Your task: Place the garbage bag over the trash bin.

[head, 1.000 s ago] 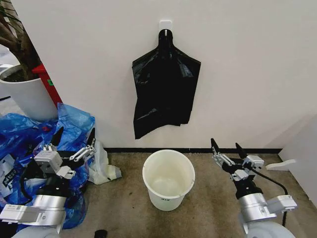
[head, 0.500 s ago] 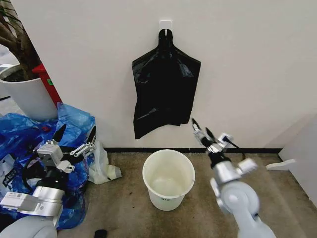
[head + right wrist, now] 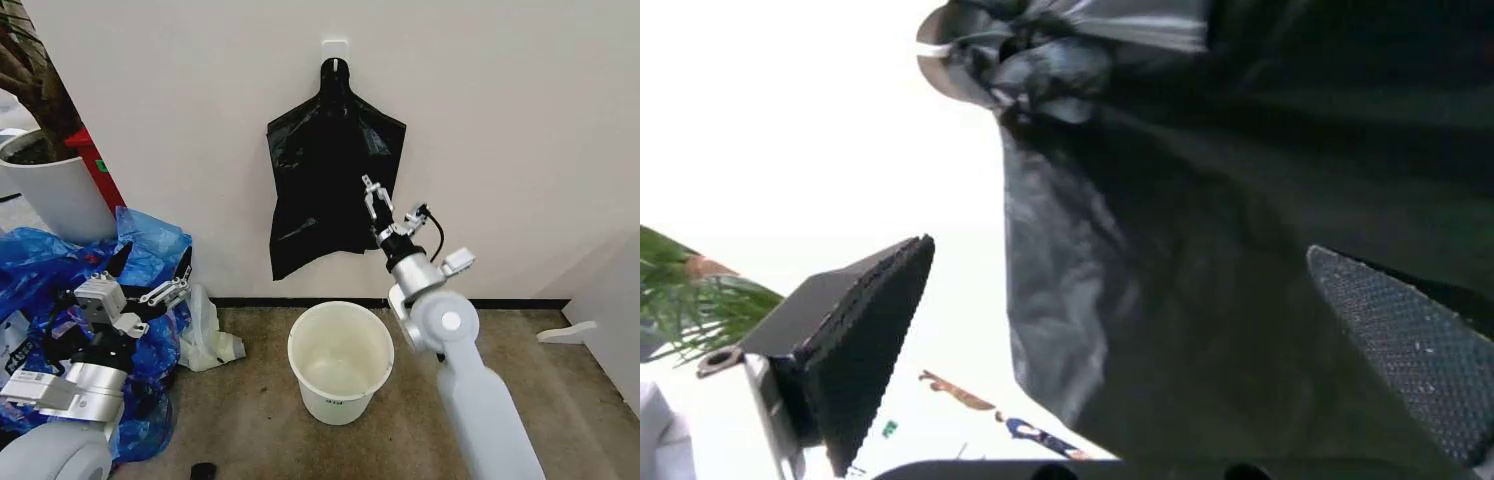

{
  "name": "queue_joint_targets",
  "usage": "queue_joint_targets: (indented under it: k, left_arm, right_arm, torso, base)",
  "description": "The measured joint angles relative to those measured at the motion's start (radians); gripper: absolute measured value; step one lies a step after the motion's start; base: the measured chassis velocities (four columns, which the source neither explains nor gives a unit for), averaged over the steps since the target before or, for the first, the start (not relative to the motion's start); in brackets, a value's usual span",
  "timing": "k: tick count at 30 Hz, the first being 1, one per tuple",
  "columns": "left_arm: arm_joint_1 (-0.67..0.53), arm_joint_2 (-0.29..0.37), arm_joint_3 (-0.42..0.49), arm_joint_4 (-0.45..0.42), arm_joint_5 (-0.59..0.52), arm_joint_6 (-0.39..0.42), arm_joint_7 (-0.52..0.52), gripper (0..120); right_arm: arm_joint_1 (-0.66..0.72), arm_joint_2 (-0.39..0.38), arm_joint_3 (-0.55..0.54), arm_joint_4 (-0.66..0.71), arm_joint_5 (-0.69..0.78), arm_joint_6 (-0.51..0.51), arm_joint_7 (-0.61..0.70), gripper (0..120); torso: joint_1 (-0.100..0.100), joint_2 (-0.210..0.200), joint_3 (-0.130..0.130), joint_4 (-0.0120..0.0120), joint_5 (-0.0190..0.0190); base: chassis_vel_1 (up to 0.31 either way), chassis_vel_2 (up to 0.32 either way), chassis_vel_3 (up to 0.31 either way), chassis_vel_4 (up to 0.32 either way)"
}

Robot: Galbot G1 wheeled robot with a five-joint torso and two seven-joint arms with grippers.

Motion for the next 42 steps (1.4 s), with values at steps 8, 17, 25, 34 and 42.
queue_joint_targets:
  k: [8,17,25,34,42]
  left_arm:
    - [0.000,-0.017,0.012,0.007,0.011,0.001,0.008,100]
    - [-0.006,-0.053,0.012,0.003,0.034,0.000,0.010,100]
    - [0.010,-0.077,0.011,-0.009,0.058,-0.002,0.013,100]
    - [0.022,-0.086,0.009,-0.020,0.070,-0.003,0.014,100]
    - [0.032,-0.094,0.009,-0.029,0.078,-0.004,0.014,100]
  right_arm:
    - [0.160,0.044,0.014,-0.094,-0.017,0.025,-0.001,100]
    - [0.266,0.099,-0.037,-0.185,-0.008,0.140,0.157,100]
    - [0.320,0.142,-0.054,-0.227,-0.046,0.183,0.229,100]
    - [0.371,0.142,-0.056,-0.271,-0.039,0.189,0.210,100]
    - [0.413,0.142,-0.080,-0.308,-0.038,0.196,0.185,100]
  torso:
    - [0.000,0.000,0.000,-0.0001,-0.0001]
    - [0.000,0.000,0.000,0.0000,0.0000]
    - [0.000,0.000,0.000,0.0000,0.0000]
    - [0.000,0.000,0.000,-0.0001,0.0000]
    - [0.000,0.000,0.000,0.0000,0.0000]
  base:
    - [0.000,0.000,0.000,0.000]
    - [0.000,0.000,0.000,0.000]
    - [0.000,0.000,0.000,0.000]
    - [0.000,0.000,0.000,0.000]
    - [0.000,0.000,0.000,0.000]
